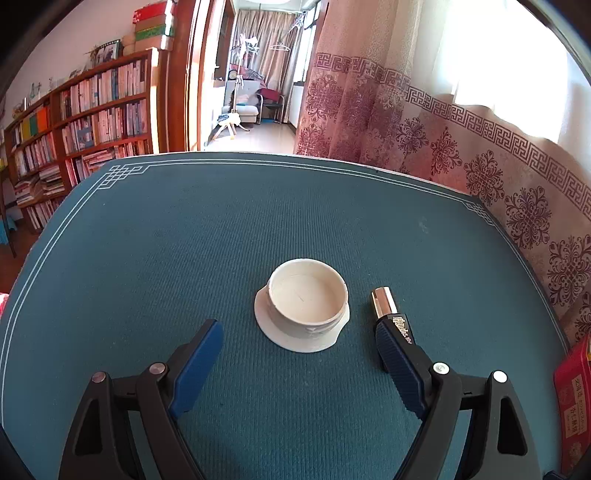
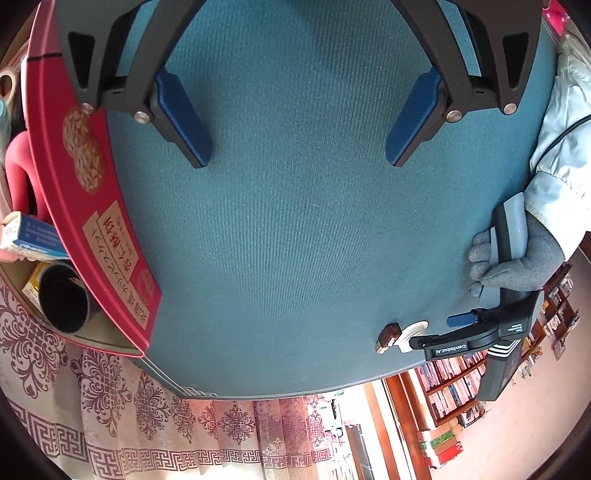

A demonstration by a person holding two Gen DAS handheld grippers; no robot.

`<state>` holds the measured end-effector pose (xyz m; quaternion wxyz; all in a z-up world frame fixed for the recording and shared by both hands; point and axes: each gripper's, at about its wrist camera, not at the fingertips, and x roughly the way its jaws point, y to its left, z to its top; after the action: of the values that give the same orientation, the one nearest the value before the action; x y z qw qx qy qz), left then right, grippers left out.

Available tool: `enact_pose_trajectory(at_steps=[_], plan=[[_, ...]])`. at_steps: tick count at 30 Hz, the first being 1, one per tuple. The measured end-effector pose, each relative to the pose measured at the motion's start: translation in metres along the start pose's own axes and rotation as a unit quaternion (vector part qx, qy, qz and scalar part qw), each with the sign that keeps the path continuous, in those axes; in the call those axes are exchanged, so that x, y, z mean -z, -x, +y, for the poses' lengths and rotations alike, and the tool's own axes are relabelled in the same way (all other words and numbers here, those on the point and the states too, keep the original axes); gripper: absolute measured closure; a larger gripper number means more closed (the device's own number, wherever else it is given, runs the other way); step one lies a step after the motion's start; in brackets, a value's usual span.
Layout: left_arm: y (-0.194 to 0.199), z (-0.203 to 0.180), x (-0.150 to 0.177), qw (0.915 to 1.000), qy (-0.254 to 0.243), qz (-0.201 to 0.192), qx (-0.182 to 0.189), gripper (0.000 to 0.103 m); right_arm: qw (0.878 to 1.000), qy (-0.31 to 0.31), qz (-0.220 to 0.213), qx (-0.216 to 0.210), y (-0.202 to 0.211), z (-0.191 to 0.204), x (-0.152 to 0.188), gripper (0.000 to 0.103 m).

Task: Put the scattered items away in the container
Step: 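Grasp the brown bottle with the right tool while the left tool grasps the white cup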

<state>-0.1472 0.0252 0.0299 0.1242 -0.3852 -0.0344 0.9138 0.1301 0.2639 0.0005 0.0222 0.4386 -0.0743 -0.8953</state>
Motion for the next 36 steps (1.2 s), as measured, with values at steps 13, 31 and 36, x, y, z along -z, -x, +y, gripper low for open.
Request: enact_pose_trajectory(at_steps=[13, 31, 36], plan=[[-0.035, -0.005, -0.024, 0.9994, -0.019, 0.026, 0.014, 0.041, 1.000, -0.005, -0.002, -0.012, -0.012, 0.009, -0.031, 0.006], [-0.016, 0.033, -0.015, 0.9983, 0.040, 0.000, 0.041, 0.049, 0.997, 0.064, -0.037, -0.032, -0.084, 0.090, -0.142, 0.034], [-0.015, 0.039, -0.014, 0.9975, 0.053, -0.002, 0.047, 0.049, 0.997, 0.062, -0.029, -0.046, -0.107, 0.104, -0.167, 0.037]])
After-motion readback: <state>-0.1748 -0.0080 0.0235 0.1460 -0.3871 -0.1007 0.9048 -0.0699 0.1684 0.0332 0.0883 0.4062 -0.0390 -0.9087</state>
